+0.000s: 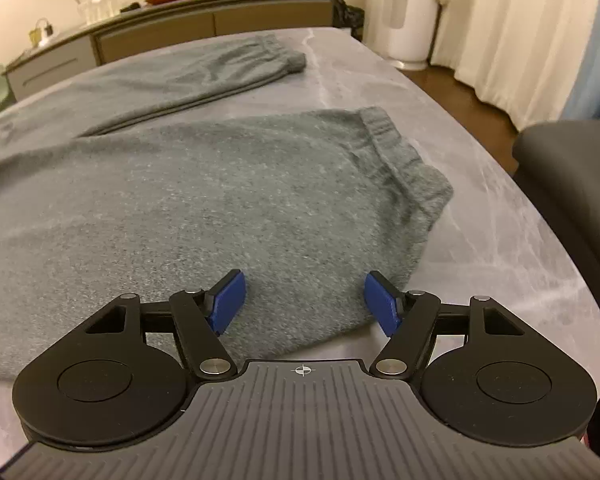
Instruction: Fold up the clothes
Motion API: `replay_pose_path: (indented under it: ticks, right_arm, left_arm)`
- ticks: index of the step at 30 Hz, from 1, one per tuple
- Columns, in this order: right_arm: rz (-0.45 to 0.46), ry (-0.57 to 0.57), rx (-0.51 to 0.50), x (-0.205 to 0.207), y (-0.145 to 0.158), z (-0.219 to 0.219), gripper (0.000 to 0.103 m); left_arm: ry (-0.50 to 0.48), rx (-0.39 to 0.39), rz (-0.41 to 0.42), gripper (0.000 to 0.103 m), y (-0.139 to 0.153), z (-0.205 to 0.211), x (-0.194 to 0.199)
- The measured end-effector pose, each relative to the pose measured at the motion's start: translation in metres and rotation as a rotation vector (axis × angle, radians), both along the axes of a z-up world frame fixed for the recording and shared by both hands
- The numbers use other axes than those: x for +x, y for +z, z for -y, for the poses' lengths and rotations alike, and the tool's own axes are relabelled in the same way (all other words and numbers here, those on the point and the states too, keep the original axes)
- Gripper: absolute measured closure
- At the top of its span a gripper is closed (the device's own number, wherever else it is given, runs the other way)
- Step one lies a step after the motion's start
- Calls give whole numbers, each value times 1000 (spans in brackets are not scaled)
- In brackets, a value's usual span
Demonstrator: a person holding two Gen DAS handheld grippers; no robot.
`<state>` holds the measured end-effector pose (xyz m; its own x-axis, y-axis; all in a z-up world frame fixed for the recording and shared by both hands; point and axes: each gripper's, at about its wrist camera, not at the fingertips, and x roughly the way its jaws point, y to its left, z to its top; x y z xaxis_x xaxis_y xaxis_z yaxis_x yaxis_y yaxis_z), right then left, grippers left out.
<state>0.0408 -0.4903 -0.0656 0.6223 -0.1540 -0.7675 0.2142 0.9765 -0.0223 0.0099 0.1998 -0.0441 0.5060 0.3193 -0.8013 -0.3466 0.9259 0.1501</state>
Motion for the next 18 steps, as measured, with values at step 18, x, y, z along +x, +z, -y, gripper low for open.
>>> replay_pose_path:
  ticks: [18]
  right_arm:
    - [298,171,-38,-101,64,-111,17]
  left_arm:
    - [-395,-80,163,47,49,193,-71]
